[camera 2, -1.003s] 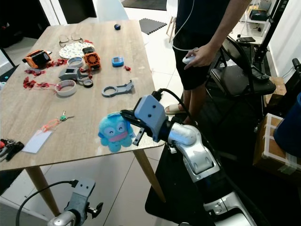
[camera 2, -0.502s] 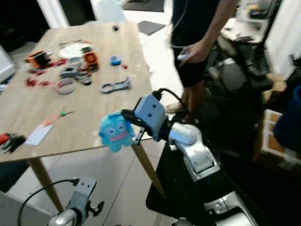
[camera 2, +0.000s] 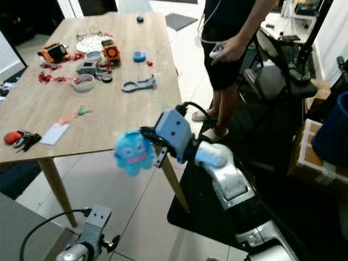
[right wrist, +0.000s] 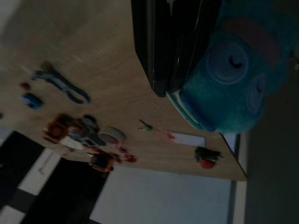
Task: Hang keys on a hook
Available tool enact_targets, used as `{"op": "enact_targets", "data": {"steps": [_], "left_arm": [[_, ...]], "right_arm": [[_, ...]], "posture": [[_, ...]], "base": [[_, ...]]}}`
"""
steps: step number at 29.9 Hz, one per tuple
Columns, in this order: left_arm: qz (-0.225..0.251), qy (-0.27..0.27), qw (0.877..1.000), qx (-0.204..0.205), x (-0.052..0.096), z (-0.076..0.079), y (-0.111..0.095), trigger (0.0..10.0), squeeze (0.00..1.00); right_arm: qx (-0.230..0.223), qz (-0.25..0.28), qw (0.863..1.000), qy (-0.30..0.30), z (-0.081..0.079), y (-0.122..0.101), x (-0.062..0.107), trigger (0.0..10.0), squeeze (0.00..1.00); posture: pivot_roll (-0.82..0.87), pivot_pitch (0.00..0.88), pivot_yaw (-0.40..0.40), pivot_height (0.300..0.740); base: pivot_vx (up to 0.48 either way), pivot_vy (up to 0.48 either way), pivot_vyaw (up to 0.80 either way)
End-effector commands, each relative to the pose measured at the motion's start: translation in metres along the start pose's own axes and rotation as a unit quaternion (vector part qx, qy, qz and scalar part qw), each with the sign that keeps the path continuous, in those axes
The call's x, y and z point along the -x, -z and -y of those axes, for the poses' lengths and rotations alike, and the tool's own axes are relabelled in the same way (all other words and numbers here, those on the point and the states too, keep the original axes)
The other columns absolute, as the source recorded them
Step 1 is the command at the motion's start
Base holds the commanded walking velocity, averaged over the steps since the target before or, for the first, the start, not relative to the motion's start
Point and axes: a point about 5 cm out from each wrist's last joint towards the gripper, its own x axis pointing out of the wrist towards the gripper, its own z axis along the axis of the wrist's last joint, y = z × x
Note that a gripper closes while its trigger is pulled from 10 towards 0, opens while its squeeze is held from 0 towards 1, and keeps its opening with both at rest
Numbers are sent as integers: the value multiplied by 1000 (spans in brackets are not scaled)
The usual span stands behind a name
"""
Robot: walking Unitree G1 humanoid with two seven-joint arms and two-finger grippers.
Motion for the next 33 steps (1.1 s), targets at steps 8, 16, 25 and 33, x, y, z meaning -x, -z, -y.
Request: {"op": "enact_targets", "data": {"steps": [8,16,25,33], "left_arm": [[11,-19,1000,-3,3,-10,-2,10000,0],[31,-43,999,-2,5,-23,-8,10000,0],[27,-45,998,19,6,-25,-6,10000,0],[31,-55,998,19,6,-25,-8,10000,0]], "right_arm": [[-2,4,1000,-7,-6,0,-2,10000,0],[-4,6,1000,-10,-7,-1,-3,10000,0],[-7,7,1000,-11,-9,-1,-4,10000,0],[-7,7,1000,-12,-9,-1,-4,10000,0]], "posture": [[-79,50,49,740],[-73,52,48,740],[-70,56,48,740],[-70,55,46,740]], "base": [[-135,0,0],[0,0,0],[0,-103,0],[0,-213,0]]}}
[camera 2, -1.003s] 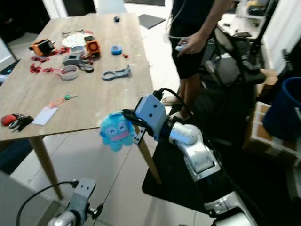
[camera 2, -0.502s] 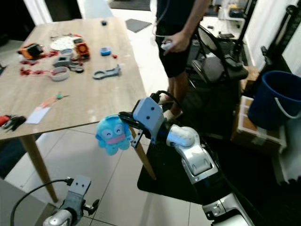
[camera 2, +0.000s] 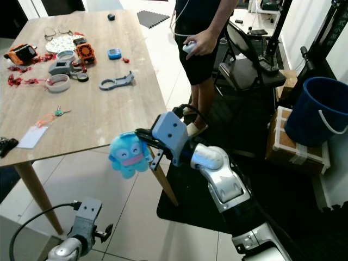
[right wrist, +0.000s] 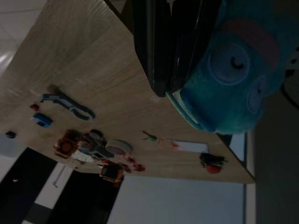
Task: Hang keys on a hook
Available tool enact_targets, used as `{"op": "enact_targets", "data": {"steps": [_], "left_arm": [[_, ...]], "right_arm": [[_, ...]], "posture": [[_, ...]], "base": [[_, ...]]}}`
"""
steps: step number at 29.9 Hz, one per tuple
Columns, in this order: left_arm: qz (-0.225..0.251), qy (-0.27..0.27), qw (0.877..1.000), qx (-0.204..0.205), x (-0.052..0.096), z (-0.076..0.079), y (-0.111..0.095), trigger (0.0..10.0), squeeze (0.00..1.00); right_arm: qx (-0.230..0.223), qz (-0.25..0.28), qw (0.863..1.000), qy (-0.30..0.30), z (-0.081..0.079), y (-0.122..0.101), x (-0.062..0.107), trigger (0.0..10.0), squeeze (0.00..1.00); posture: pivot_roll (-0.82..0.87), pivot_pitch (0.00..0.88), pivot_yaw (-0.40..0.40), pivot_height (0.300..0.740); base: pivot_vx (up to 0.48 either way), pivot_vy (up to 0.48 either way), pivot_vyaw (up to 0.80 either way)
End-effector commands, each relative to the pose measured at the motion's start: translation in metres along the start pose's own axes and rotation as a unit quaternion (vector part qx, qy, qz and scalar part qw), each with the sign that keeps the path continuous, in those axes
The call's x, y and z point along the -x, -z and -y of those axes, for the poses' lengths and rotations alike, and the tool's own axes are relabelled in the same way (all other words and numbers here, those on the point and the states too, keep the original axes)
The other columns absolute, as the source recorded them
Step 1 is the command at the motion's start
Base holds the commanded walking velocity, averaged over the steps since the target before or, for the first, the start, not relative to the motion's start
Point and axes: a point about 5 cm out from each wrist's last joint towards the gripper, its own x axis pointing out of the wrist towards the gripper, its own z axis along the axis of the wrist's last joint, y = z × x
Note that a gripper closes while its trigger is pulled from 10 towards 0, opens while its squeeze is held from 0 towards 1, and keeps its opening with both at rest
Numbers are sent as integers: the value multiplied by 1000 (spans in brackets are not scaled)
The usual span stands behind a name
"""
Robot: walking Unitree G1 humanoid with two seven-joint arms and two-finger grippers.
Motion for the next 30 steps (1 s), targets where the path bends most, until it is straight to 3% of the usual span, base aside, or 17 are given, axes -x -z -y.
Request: {"op": "enact_targets", "data": {"steps": [1,4,9,11,13,15,16,18,21,22,24,27,29,30], "left_arm": [[-13,-9,1000,0,4,-6,7,10000,0],[-9,-15,1000,-1,4,-8,5,10000,0],[27,-48,998,2,4,-27,-12,10000,0],[85,-63,994,-6,4,-42,-37,10000,0],[85,-63,994,-6,4,-42,-37,10000,0],[154,-34,987,-2,3,-47,-66,10000,0],[154,-34,987,-2,3,-47,-66,10000,0],[241,58,969,0,4,-38,-99,10000,0],[312,165,936,-9,9,-24,-130,10000,0],[312,165,936,-9,9,-24,-130,10000,0],[337,207,918,-22,13,-19,-143,10000,0],[345,224,911,-25,15,-17,-147,10000,0],[362,289,886,-20,22,-12,-157,10000,0],[362,289,886,-20,22,-12,-157,10000,0]], "right_arm": [[4,-1,1000,-6,-2,-1,0,10000,0],[4,-1,1000,-6,-1,-1,0,10000,0],[6,-1,1000,-9,-2,-1,-1,10000,0],[6,0,1000,-17,-3,-1,-2,10000,0],[6,0,1000,-17,-3,-1,-2,10000,0],[5,0,1000,-31,-4,-1,-2,10000,0],[5,0,1000,-31,-4,-1,-2,10000,0],[5,-1,999,-45,-4,-1,-1,10000,0],[8,-3,999,-48,-2,-1,1,10000,0],[8,-3,999,-48,-2,-1,1,10000,0],[9,-4,999,-49,-1,-1,1,10000,0],[9,-4,999,-50,-2,-1,1,10000,0],[8,-1,999,-54,-4,-1,-1,10000,0],[8,-1,999,-54,-4,-1,-1,10000,0]], "posture": [[-70,55,46,740],[-70,55,46,740],[-69,55,44,740],[-66,53,38,740],[-66,53,38,740],[-63,48,31,740],[-63,48,31,740],[-63,44,25,740],[-63,39,22,740],[-63,39,22,740],[-63,35,21,740],[-66,33,21,740],[-69,31,22,740],[-69,31,22,740]], "base": [[0,0,0],[0,0,0],[0,0,0],[0,0,0],[0,0,0],[0,0,0],[0,0,0],[0,0,0],[0,0,0],[0,0,0],[0,0,0],[0,0,0],[0,0,0],[0,0,0]]}}
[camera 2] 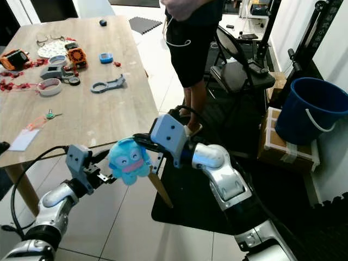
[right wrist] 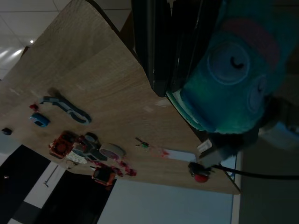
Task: Hang keys on a hook
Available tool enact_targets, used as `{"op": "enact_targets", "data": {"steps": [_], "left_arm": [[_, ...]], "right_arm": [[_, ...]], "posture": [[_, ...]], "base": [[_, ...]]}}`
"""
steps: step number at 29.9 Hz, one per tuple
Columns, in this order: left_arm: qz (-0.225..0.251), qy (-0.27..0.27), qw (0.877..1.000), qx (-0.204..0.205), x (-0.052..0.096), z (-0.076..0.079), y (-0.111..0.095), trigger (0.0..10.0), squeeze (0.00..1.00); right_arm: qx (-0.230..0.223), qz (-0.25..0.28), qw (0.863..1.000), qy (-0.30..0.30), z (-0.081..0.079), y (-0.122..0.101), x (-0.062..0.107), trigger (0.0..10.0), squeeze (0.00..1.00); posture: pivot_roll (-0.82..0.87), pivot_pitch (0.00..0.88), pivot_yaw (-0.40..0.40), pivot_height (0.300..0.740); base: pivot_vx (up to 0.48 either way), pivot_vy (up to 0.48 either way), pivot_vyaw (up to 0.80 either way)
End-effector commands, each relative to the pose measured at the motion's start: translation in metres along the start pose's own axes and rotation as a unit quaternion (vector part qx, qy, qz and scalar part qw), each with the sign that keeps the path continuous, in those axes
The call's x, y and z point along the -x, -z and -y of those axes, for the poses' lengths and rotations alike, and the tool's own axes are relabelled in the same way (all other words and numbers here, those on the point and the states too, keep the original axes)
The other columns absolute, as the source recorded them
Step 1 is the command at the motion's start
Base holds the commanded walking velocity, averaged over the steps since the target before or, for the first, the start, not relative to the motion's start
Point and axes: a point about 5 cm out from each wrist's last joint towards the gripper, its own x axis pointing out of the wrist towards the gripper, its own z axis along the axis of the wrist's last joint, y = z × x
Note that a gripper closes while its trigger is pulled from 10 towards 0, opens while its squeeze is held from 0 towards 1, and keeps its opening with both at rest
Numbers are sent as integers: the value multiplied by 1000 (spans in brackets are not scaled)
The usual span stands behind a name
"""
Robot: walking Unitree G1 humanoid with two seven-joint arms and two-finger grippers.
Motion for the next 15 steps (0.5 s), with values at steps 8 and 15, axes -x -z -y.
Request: {"op": "enact_targets", "data": {"steps": [8,15], "left_arm": [[40,248,966,56,-2,47,-28,10000,0],[61,293,951,75,-10,61,-40,10000,0]], "right_arm": [[-3,5,1000,-7,-2,0,-1,10000,0],[-4,5,1000,-3,-1,0,-2,10000,0]], "posture": [[-67,35,30,740],[-66,34,36,740]], "base": [[0,0,0],[0,0,0]]}}
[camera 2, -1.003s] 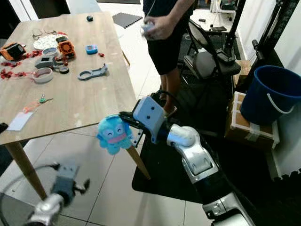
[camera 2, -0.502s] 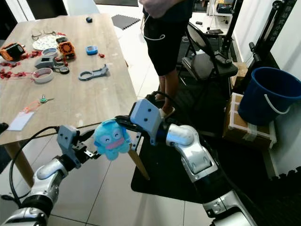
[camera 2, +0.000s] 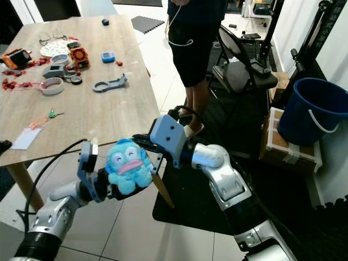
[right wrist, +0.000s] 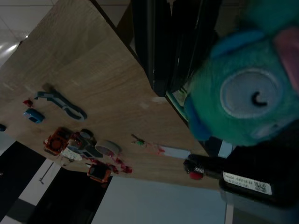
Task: Hang keys on a hook
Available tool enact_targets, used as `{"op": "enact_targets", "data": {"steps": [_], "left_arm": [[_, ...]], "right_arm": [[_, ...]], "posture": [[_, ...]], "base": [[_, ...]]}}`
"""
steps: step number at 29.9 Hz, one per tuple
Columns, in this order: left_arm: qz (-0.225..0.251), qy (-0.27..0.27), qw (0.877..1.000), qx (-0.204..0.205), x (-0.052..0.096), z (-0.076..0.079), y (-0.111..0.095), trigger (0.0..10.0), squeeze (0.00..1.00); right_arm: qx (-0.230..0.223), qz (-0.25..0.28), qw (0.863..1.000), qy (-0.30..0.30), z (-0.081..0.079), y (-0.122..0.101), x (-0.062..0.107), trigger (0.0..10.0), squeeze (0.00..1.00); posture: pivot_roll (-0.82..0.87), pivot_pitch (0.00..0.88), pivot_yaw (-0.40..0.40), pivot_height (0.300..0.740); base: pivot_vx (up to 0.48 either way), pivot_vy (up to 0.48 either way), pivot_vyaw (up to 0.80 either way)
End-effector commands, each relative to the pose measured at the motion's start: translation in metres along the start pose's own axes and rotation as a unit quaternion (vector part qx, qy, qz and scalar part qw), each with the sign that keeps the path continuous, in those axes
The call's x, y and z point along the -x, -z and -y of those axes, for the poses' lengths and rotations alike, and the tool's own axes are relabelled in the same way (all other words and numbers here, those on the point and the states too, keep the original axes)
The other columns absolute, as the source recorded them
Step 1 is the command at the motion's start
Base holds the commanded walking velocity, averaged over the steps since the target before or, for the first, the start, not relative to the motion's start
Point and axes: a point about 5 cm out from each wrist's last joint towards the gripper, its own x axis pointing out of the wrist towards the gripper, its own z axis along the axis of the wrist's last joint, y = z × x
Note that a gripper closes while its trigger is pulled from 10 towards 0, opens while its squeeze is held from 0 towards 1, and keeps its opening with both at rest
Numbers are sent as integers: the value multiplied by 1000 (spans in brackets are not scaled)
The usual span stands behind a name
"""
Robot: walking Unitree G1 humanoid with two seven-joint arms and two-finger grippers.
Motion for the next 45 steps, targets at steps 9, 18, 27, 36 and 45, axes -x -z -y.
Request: {"op": "enact_targets", "data": {"steps": [9,18,27,36,45], "left_arm": [[2,30,999,27,-3,6,-3,10000,0],[-2,8,998,58,11,7,-6,10000,0],[0,-6,997,77,19,7,-6,10000,0],[2,-20,997,78,26,6,-9,10000,0],[18,-52,995,80,21,0,-6,10000,0]], "right_arm": [[-3,1,1000,4,0,1,0,10000,0],[-2,-4,1000,15,8,4,9,10000,0],[12,-26,999,31,21,8,23,10000,0],[29,-64,996,52,29,18,37,10000,0],[34,-64,996,56,29,19,37,10000,0]], "posture": [[-67,33,40,740],[-63,31,39,740],[-63,34,42,740],[-60,41,44,740],[-60,42,46,740]], "base": [[0,0,0],[0,0,0],[0,0,0],[0,0,0],[0,0,0]]}}
